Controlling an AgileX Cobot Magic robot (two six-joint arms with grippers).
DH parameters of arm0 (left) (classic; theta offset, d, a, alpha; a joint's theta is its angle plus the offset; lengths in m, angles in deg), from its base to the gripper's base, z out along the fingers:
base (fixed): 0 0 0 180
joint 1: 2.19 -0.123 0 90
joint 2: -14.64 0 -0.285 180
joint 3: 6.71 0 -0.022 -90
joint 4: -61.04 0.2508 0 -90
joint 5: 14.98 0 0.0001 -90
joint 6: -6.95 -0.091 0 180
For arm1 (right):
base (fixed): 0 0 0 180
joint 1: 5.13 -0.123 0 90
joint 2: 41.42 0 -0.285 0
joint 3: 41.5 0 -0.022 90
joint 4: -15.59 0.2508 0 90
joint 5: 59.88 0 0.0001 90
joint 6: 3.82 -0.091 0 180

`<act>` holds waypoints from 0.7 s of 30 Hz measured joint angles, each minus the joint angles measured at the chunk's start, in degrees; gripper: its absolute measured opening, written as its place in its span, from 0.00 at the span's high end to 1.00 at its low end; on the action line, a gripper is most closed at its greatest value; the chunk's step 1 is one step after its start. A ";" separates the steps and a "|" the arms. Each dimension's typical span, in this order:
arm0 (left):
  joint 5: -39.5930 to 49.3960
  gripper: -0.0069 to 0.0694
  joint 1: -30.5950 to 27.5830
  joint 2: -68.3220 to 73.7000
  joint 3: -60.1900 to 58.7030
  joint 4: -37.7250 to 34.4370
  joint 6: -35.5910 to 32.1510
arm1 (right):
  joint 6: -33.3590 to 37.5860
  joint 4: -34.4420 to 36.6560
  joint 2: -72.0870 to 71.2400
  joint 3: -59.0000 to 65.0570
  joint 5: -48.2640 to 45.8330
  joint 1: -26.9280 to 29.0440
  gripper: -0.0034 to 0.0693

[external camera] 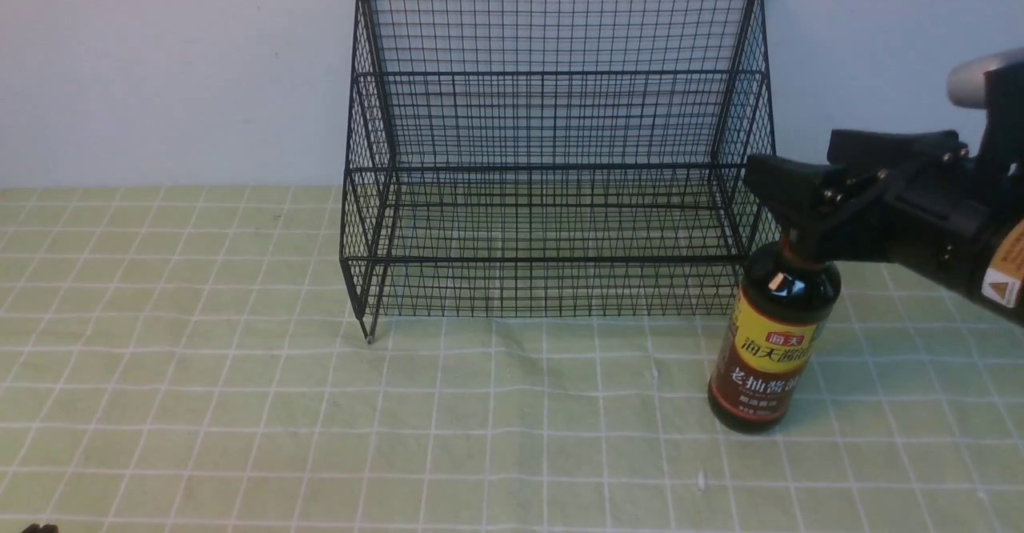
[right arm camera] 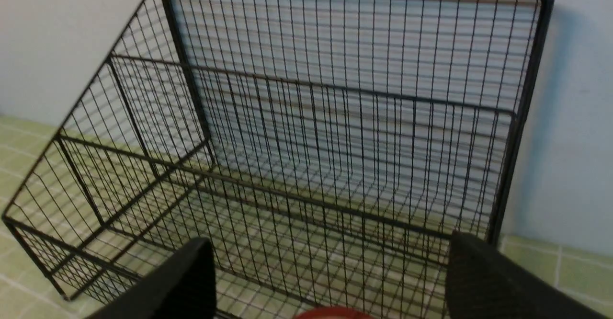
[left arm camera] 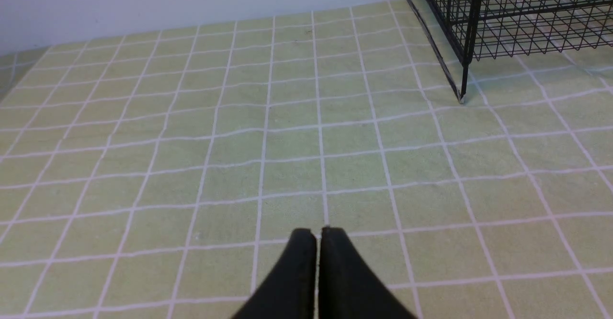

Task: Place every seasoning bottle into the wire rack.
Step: Use the right arm to grab the condiment bottle closest to it

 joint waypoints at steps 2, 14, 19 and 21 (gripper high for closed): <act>0.00 0.92 0.00 0.00 0.00 0.00 0.00 | 0.00 0.00 0.96 0.00 -1.44 0.00 0.10; 0.00 0.92 0.00 0.00 0.00 0.00 0.00 | -0.06 -2.17 3.95 -0.07 -3.92 0.00 0.28; 0.00 0.92 0.00 0.00 0.00 0.00 0.00 | -0.60 -7.51 3.95 -0.07 -2.93 0.00 0.59; 0.00 0.92 0.00 0.00 0.00 0.00 0.00 | -1.29 -9.37 3.50 -0.07 -2.70 0.00 0.59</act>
